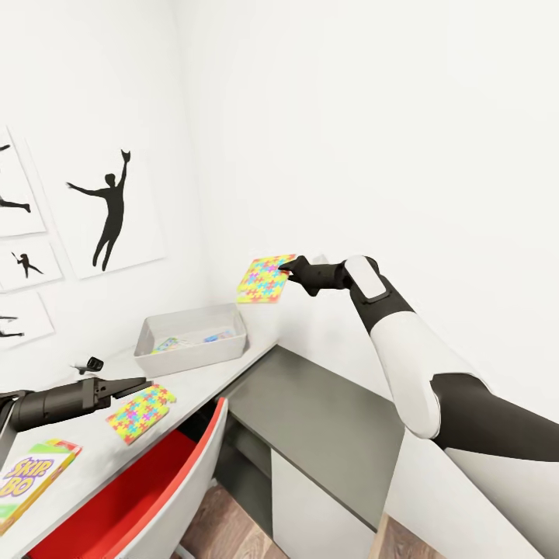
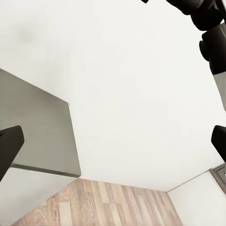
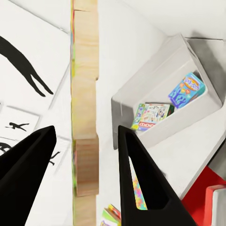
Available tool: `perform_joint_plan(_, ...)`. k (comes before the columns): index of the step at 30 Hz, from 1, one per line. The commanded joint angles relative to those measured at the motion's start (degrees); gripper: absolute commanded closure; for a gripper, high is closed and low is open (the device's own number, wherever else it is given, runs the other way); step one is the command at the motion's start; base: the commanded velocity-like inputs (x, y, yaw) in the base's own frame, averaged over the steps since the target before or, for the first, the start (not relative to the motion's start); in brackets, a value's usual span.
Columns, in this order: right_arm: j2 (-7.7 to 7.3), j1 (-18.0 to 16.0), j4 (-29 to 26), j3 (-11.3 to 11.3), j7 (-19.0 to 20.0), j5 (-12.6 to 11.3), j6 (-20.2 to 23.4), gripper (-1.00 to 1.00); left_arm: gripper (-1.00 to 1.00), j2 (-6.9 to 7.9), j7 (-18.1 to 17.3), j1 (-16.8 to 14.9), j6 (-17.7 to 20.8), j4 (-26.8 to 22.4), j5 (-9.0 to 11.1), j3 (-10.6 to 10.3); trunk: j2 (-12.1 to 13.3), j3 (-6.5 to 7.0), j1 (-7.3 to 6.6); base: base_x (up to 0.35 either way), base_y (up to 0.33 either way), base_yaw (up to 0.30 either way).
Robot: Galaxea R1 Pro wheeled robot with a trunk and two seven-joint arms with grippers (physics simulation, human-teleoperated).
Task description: Put all the toys in the child's room - the three board games (two on the bed and one on the table), the two jigsaw puzzles on the table, and the tennis ball on the table - inside the toy box on the table in the child's room.
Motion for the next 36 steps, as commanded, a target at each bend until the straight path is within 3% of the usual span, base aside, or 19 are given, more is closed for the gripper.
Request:
perform_joint_plan(1, 0.07, -0.03, -0.06, -0.37, -0.59, -0.54, 0.24, 1.0, -1.0, 0.02, -0.22, -0.03, 0.61, 0.01, -0.03, -0.01, -0.07, -0.05, 0.03, 0.0, 0.021, 0.149)
perform_joint_plan(11, 0.07, -0.03, -0.06, -0.37, -0.6, -0.55, 0.25, 1.0, -1.0, 0.02, -0.16, -0.03, 0.61, 0.07, -0.03, -0.01, -0.07, 0.05, 0.03, 0.0, 0.006, 0.192)
perform_joint_plan(24, 0.07, -0.03, -0.06, -0.37, -0.58, -0.55, 0.25, 1.0, -1.0, 0.02, -0.15, -0.03, 0.61, 0.18, -0.03, -0.02, -0.07, 0.05, 0.03, 0.085, 0.003, 0.013)
perform_joint_plan(36, 0.07, -0.03, -0.06, -0.37, -0.59, -0.55, 0.25, 1.0, -1.0, 0.02, -0.15, -0.03, 0.61, 0.19, -0.03, -0.04, -0.07, 0.05, 0.03, 0.068, 0.12, 0.001)
